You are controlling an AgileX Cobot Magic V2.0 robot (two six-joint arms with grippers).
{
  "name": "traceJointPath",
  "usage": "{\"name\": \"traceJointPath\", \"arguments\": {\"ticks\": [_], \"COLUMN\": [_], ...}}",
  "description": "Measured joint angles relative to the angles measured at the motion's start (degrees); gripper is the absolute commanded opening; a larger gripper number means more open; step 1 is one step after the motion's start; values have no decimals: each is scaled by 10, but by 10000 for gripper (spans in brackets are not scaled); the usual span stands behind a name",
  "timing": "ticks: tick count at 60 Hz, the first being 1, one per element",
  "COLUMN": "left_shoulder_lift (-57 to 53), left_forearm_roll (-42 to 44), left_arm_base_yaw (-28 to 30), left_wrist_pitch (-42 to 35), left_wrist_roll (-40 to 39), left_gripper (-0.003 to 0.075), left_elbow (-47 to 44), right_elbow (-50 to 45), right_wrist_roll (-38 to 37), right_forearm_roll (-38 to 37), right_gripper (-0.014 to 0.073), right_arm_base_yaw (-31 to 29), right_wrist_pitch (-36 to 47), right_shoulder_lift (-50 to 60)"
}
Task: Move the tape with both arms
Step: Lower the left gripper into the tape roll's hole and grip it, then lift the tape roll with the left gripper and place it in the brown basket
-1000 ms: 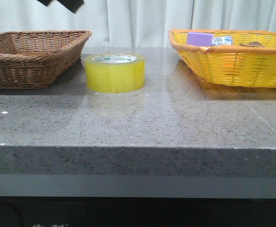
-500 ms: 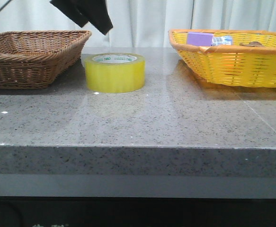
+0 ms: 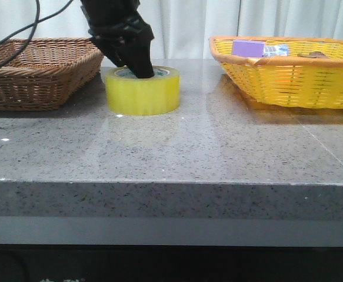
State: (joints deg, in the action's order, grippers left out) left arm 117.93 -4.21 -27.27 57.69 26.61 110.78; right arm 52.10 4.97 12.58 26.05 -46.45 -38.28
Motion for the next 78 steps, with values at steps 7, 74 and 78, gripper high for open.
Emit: {"name": "traceJointPath", "arguments": {"ticks": [7,74,78], "left_shoulder_lift": [15,11,-8], "left_forearm_roll": [1,8,9], "left_arm_base_yaw": [0,0,0], "left_wrist_pitch": [1,148,149], "left_wrist_roll": [1,-57,-62], "left_gripper": [419,49,49], "left_elbow": [3,161,161], "right_elbow": [0,0,0], "right_wrist_roll": [0,0,0], "right_forearm_roll": [0,1,1], "right_gripper": [348,348,348], "right_arm_base_yaw": [0,0,0], "right_wrist_pitch": [0,0,0], "right_shoulder_lift": [0,0,0]}}
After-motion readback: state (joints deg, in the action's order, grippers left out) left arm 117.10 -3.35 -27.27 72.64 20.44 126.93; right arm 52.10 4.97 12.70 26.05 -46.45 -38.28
